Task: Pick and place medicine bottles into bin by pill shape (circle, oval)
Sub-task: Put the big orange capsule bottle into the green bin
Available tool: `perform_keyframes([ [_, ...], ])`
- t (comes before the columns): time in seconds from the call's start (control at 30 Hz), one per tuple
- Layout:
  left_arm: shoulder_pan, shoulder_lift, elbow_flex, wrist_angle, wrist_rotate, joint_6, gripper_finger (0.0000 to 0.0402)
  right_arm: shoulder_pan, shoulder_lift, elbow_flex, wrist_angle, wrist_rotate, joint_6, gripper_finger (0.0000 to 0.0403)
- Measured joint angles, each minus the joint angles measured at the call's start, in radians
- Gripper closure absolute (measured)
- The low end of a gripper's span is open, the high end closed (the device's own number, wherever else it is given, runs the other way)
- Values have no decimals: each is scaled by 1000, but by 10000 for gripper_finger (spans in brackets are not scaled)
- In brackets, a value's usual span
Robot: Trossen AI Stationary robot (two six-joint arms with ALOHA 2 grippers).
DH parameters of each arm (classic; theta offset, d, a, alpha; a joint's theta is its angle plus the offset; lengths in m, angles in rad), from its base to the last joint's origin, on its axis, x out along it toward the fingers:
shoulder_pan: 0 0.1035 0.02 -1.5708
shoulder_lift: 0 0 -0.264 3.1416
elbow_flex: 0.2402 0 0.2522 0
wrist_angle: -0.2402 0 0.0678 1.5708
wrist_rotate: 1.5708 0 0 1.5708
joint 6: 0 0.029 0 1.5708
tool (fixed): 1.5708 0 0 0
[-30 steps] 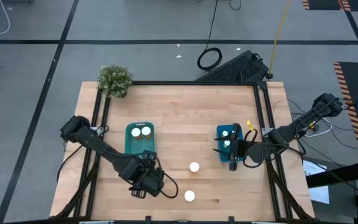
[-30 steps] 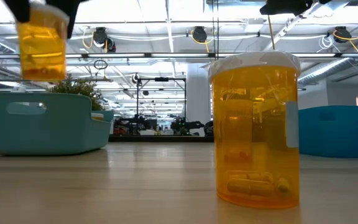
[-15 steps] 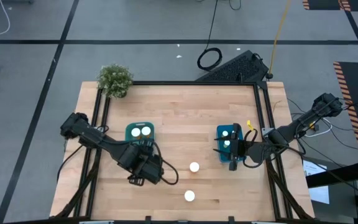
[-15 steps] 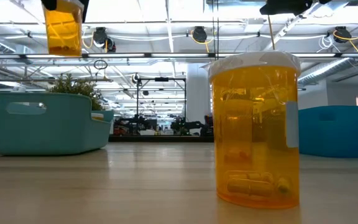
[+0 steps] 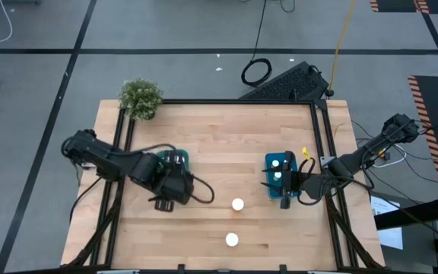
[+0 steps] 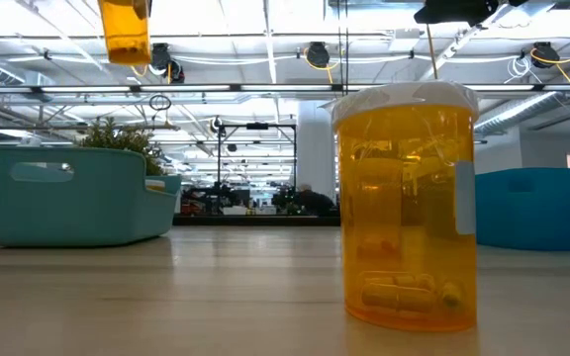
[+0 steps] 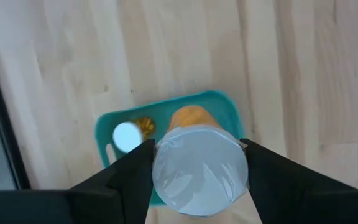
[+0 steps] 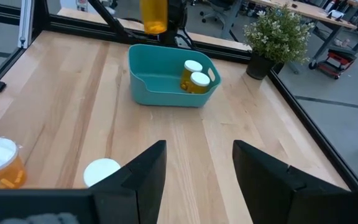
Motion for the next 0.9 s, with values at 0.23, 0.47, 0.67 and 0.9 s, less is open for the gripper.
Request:
perform_keyframes([
  [0.23, 73, -58, -96, 32, 0, 16, 176, 0, 0, 0, 0, 0, 3, 222],
  [0.47, 108, -144, -328, 167, 19, -35, 176, 0, 0, 0, 0, -1, 1, 222],
  [0.67, 117, -192, -492, 224, 19, -119, 176, 0, 0, 0, 0, -1, 0, 222],
  [0.9, 119, -229, -650, 352, 20, -179, 176, 0, 0, 0, 0, 0, -7, 222],
])
